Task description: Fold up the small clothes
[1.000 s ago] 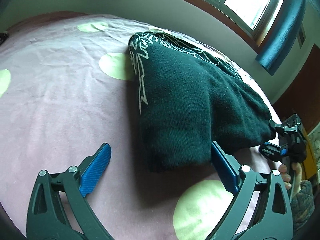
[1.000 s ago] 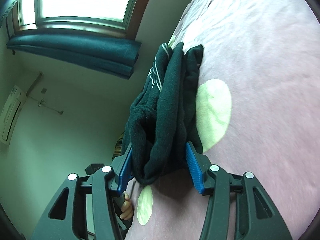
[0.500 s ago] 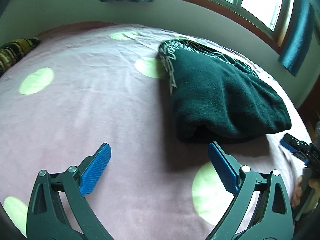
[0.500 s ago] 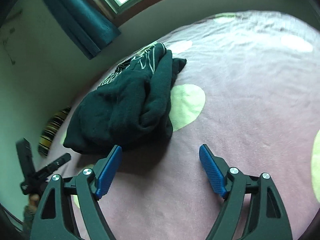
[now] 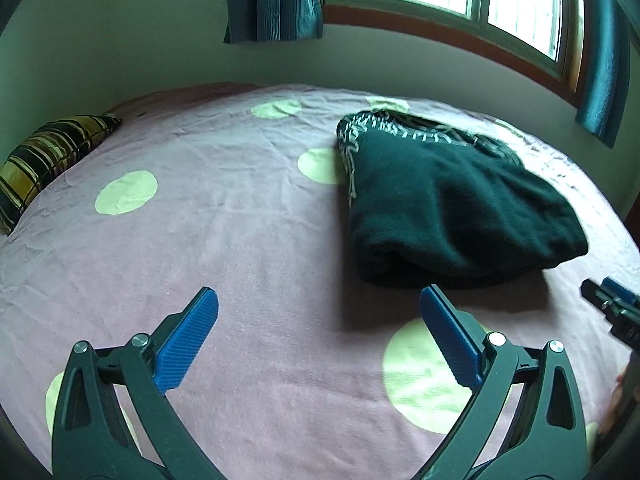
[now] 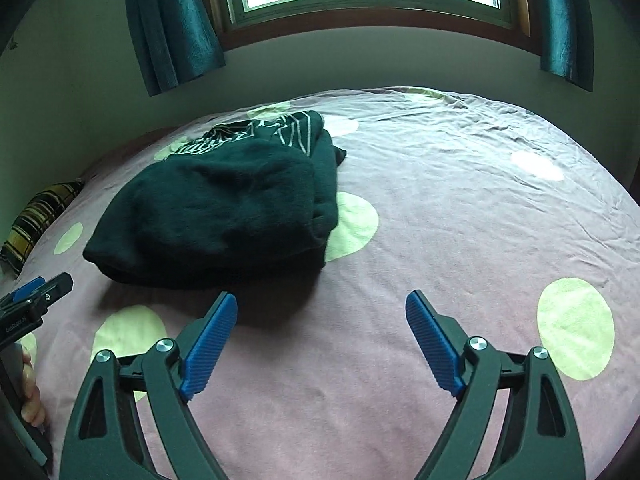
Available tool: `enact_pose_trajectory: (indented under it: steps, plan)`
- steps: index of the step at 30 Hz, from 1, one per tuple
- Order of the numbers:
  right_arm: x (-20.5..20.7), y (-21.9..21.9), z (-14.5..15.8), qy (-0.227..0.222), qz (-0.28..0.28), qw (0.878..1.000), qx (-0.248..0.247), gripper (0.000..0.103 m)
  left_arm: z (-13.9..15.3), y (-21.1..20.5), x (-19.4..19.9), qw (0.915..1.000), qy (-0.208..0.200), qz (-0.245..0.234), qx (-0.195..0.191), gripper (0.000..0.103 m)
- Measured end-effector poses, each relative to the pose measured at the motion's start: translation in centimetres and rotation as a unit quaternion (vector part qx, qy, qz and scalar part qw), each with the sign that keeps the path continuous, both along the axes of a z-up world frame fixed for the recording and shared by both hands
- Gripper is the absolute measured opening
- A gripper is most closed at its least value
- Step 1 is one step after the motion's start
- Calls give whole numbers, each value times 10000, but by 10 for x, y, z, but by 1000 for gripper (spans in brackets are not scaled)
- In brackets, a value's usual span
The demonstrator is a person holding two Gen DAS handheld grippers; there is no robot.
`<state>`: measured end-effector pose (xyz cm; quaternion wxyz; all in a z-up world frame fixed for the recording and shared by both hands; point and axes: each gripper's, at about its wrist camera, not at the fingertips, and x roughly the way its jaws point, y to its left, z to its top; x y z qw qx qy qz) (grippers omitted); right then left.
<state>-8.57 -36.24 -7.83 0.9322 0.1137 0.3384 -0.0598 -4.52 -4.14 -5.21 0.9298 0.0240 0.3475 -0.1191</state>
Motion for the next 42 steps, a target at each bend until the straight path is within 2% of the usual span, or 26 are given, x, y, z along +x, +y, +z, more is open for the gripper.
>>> enact_pose_trajectory:
  steps: [5,15,27,33,42]
  plan:
    - [-2,10,1,-29,152,9999,16,86,8,-5,-7,9999,-144,26,54,101]
    - [-8,12,0,-46,96,9999,71,86,6,-17,-13,9995,-135,-21,272,101]
    - [-8,13,-2,-17,99,9999,101,86,4,-19,-13,9996,-42,15,294,101]
    - [-6,14,-6,42,99,9999,136,86,4,-22,-16,9987,-190,79,464,101]
    - [-6,17,-9,96,100,9998,170,86,4,-23,-17,9991,-149,-20,396,101]
